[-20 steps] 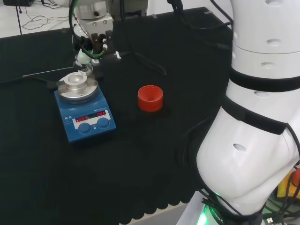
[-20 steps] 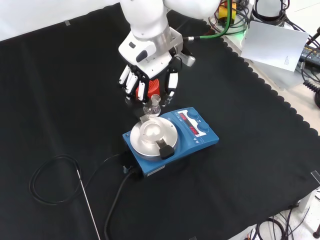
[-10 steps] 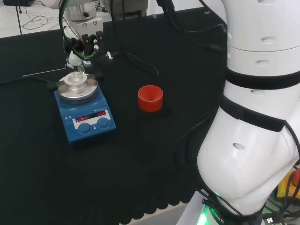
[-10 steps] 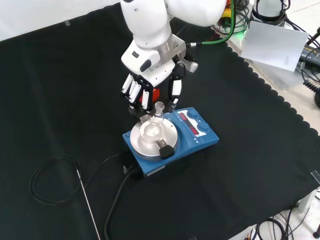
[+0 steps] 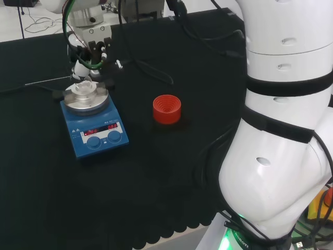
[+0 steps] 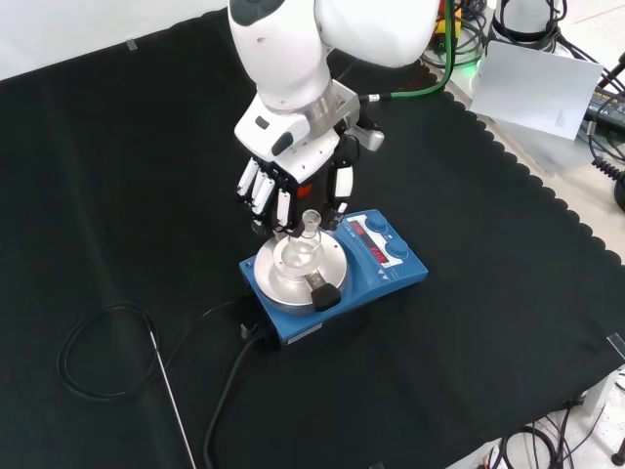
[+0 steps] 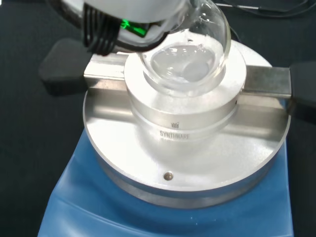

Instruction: Place the round-bottom flask on the heater.

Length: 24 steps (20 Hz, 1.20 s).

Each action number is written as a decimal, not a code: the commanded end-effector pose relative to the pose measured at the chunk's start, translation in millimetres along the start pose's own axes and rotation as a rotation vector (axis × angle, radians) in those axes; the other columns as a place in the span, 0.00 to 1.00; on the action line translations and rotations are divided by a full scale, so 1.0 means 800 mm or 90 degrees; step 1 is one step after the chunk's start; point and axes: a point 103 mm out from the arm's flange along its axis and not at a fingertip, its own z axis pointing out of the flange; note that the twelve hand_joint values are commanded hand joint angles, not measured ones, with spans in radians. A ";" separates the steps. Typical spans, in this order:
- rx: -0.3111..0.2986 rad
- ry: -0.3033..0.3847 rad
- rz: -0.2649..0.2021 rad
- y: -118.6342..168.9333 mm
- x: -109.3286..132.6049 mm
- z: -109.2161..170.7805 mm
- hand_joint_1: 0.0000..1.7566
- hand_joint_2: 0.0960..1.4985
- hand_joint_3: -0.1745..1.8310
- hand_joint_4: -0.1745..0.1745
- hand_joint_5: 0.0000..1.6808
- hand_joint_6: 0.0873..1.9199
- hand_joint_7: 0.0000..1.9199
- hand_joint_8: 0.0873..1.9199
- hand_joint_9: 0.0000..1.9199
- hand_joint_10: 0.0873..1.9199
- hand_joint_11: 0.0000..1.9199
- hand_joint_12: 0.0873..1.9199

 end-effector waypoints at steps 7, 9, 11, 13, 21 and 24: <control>0.006 0.001 -0.004 0.015 0.003 0.004 0.63 0.42 0.43 0.89 0.70 0.42 0.30 0.33 0.42 0.26 0.28 0.65; 0.007 0.001 -0.005 0.017 0.002 0.006 0.63 0.42 0.43 0.89 0.70 0.42 0.30 0.33 0.42 0.26 0.28 0.65; 0.008 0.000 -0.003 0.019 0.000 0.007 0.63 0.42 0.43 0.89 0.70 0.42 0.30 0.33 0.42 0.26 0.28 0.65; 0.009 0.002 -0.002 0.020 -0.002 0.008 0.63 0.42 0.43 0.89 0.70 0.42 0.30 0.33 0.42 0.26 0.28 0.65; 0.015 0.007 0.000 0.024 -0.011 0.012 0.63 0.42 0.43 0.89 0.70 0.42 0.30 0.34 0.42 0.26 0.28 0.65; 0.025 0.023 0.001 0.024 -0.014 0.016 0.63 0.44 0.41 0.89 0.69 0.43 0.29 0.34 0.41 0.26 0.28 0.65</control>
